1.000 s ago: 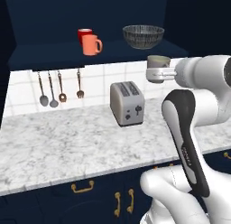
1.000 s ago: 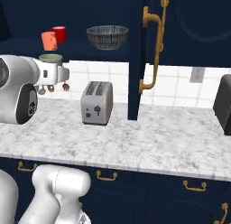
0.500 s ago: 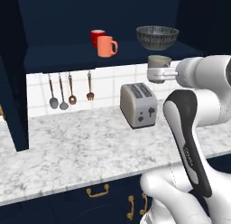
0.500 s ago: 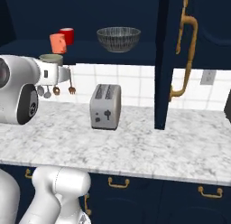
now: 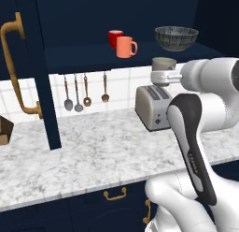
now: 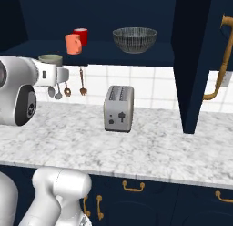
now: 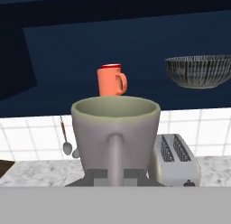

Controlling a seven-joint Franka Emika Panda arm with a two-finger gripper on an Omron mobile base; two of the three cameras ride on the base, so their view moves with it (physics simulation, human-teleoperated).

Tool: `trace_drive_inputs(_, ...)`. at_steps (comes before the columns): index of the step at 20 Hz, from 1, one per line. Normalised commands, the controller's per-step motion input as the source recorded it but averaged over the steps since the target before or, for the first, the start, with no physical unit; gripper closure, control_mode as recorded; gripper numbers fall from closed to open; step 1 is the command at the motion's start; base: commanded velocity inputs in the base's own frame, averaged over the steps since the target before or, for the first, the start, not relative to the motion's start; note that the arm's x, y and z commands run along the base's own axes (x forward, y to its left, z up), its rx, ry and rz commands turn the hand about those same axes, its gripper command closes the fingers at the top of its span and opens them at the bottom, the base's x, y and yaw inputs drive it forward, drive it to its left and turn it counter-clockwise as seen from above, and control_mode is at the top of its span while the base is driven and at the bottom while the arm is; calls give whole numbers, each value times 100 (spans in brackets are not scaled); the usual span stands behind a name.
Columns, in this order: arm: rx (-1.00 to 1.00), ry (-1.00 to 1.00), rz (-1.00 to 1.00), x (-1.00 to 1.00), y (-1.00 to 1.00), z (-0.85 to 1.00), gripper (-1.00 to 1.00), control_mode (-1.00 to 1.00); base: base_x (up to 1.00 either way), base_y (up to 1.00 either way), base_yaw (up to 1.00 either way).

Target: Gather all objects into one cabinet and sort the glasses and bowls to opposite sides.

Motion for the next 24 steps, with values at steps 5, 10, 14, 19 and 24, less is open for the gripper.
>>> trace_drive_inputs(5, 0, -2, 0, 0, 0, 3, 100, -100, 0, 1, -1)
trace_drive_inputs(10, 0, -11, 10, 0, 16, 36, 100, -100, 0, 0, 0)
trace_drive_inputs(14, 1, -5, 4, 6, 74, 9, 100, -100, 0, 0, 0)
trace_drive_inputs(19, 0, 0, -1, 77, 61, 5, 100, -100, 0, 0, 0)
trace_drive_inputs(24, -2, 0, -5, 84, 18, 3, 100, -100, 0, 0, 0)
